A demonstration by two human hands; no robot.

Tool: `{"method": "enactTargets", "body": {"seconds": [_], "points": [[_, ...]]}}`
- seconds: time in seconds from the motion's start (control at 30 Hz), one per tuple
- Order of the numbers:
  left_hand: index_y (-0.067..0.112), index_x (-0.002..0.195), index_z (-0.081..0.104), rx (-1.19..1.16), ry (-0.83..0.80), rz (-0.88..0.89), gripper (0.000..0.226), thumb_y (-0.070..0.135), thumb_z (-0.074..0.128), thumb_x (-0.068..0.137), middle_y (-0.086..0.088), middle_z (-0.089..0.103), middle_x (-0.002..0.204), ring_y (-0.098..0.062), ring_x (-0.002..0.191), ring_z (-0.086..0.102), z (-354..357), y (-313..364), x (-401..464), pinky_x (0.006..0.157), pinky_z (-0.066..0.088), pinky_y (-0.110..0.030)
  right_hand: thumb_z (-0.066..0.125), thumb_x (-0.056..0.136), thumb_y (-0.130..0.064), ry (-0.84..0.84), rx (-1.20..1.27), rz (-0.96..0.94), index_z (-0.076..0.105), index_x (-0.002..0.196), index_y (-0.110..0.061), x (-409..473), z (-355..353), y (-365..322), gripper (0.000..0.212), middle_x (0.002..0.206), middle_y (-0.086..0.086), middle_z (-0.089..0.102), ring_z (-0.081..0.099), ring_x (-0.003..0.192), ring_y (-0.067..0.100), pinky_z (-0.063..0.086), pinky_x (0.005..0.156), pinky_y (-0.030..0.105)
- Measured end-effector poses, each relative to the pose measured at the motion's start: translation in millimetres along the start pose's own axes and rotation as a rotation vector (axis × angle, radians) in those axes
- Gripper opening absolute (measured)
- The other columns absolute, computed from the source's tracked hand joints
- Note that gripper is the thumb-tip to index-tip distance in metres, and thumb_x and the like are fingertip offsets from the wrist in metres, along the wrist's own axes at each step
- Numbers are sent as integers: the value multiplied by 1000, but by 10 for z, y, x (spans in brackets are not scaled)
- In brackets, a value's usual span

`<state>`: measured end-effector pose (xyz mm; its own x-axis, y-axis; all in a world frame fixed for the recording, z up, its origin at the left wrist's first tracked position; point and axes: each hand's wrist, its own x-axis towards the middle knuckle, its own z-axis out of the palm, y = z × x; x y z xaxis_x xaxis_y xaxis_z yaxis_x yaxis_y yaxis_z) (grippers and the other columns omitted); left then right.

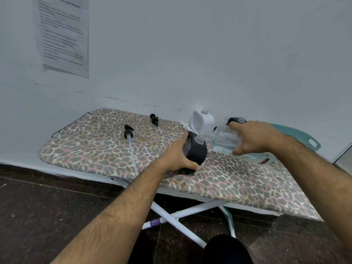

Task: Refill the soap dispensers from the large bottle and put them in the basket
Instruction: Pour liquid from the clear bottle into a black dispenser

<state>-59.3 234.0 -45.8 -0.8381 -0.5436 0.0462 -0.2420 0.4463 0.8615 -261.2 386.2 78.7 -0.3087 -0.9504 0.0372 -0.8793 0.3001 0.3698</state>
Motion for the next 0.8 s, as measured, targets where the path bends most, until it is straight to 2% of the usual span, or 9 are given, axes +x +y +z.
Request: {"method": "enactTargets", "body": {"seconds": [0.13,0.33,0.57,0.8], "points": [[24,161,11,-10,-4,-8,133,34,96,59,-1,39,156,-21,141,39,3,-11,-3,119,33,-45,73,66,-64,6,3,-5,38,117,-33,3,-6,-10,69,65,-19,41,39,58,-1,27,47,25],[26,161,11,-18,-7,-15,133,34,96,58,-1,41,154,-22,140,41,-2,-13,-4,118,34,-46,74,66,-64,7,8,-1,39,122,-32,5,-23,-27,73,65,-20,38,37,58,-2,25,47,24],[25,160,16,-29,-2,-3,129,32,96,59,-1,44,152,-22,139,43,-4,-17,-7,117,35,-47,74,65,-65,3,17,-1,40,121,-33,17,-35,-31,74,66,-21,39,38,59,-2,27,47,25],[26,161,10,-22,1,-8,131,32,95,61,-1,40,155,-22,141,40,-4,-25,-10,118,33,-47,74,64,-66,6,17,-2,40,122,-33,28,-43,-35,74,66,-21,40,38,60,-3,28,47,25]]}}
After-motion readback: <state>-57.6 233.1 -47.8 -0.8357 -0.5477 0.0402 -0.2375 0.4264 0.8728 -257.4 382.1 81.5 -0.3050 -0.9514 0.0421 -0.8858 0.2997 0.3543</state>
